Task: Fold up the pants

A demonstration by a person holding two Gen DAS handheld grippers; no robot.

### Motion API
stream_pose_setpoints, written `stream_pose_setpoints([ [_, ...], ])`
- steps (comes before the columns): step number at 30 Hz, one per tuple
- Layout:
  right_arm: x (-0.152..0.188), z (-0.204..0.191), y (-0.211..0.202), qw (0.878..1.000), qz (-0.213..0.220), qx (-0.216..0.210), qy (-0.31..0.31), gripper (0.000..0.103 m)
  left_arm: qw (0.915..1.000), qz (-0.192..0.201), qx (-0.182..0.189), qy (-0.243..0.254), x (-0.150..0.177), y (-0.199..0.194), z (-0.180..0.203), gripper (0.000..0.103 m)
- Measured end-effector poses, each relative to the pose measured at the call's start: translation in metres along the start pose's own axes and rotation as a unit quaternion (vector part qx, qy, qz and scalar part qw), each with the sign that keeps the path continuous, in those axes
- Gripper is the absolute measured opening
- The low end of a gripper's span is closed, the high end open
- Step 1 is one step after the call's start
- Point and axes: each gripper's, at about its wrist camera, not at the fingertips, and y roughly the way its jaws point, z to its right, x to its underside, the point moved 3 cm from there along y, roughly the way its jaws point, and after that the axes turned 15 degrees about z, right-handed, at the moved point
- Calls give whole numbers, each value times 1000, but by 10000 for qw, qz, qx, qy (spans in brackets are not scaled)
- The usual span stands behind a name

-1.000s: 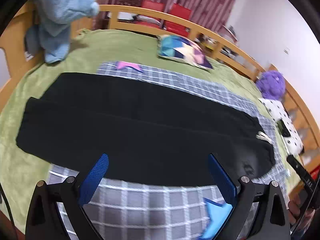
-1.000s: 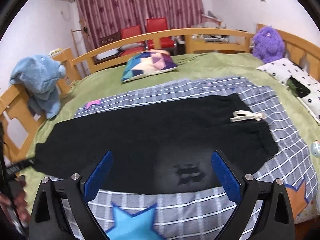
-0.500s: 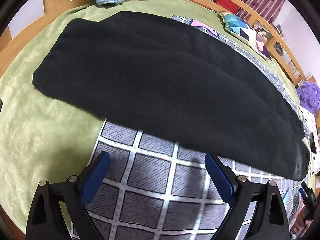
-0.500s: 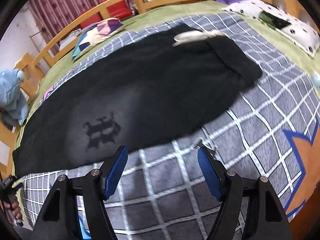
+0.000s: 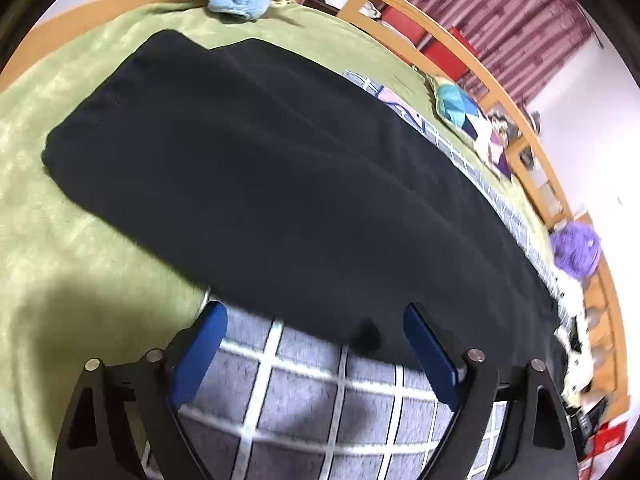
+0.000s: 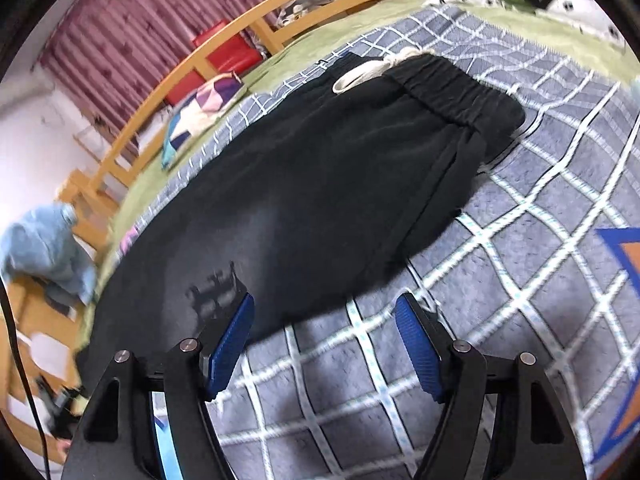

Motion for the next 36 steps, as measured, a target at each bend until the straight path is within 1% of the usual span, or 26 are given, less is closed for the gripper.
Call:
stream_pose_setpoints([
  [2, -3, 4, 11, 9998, -27, -27, 172, 72, 9999, 60, 2, -112, -4, 5, -4, 80],
  [4, -7, 7, 19, 9993, 47, -96, 349, 73, 9998, 90, 13, -189, -7, 8, -6, 78],
  [5, -8, 8, 21, 9991, 78, -122, 398, 73, 9997, 135, 0, -206, -9, 11, -7, 75],
  [6, -10, 9, 26, 9988, 94, -126, 467, 73, 9997, 164, -43, -189, -10, 13, -7, 69],
  [7, -11, 10, 29, 9986, 86, -118, 504, 72, 9997, 172, -103, -167, -11, 14, -7, 65],
  [8, -13, 10, 33, 9985, 93, -117, 536, 68, 9996, 170, -191, -137, -13, 16, -7, 56],
  [9, -15, 9, 36, 9984, 115, -68, 543, 53, 9995, 172, -233, -114, -14, 15, -7, 42],
  [10, -16, 9, 38, 9986, 112, 29, 512, 41, 9995, 166, -272, -66, -16, 15, -7, 32],
  [11, -17, 9, 38, 9988, 85, 124, 461, 23, 9994, 149, -315, 12, -19, 14, -7, 15],
  [12, -19, 9, 36, 9989, 65, 161, 446, 22, 9994, 172, -307, 64, -23, 11, -7, 14],
  [14, -27, 2, 24, 9991, 188, 48, 366, 19, 9995, 266, -97, 159, -33, 1, -3, 13],
  [16, -40, -13, 10, 9993, 332, -69, 160, 19, 9986, 399, 35, 332, -44, -9, 5, 13],
  [20, -80, -51, -1, 9973, 586, -348, -270, 18, 9959, 627, 245, 612, -76, -16, 30, 13],
  [22, -99, -70, 6, 9959, 646, -420, -470, 18, 9934, 758, 269, 824, -97, -11, 47, 13],
  [25, -124, -97, 28, 9940, 678, -463, -729, 17, 9900, 882, 269, 1067, -119, 0, 66, 13],
  [29, -151, -118, 72, 9919, 594, -437, -1038, 17, 9830, 1068, 133, 1490, -148, 35, 93, 13],
  [31, -165, -122, 99, 9920, 573, -421, -1039, 17, 9811, 1120, 69, 1578, -159, 57, 103, 13],
  [33, -179, -118, 132, 9945, 533, -345, -832, 18, 9826, 1119, -2, 1483, -167, 83, 107, 13],
  [34, -182, -112, 152, 9966, 403, -294, -659, 19, 9840, 1074, -64, 1418, -169, 99, 106, 16],
  [35, -183, -109, 165, 9978, 282, -273, -525, 25, 9857, 977, -162, 1361, -169, 116, 104, 18],
  [36, -182, -103, 180, 9988, 154, -256, -394, 32, 9859, 912, -296, 1371, -170, 125, 102, 29],
])
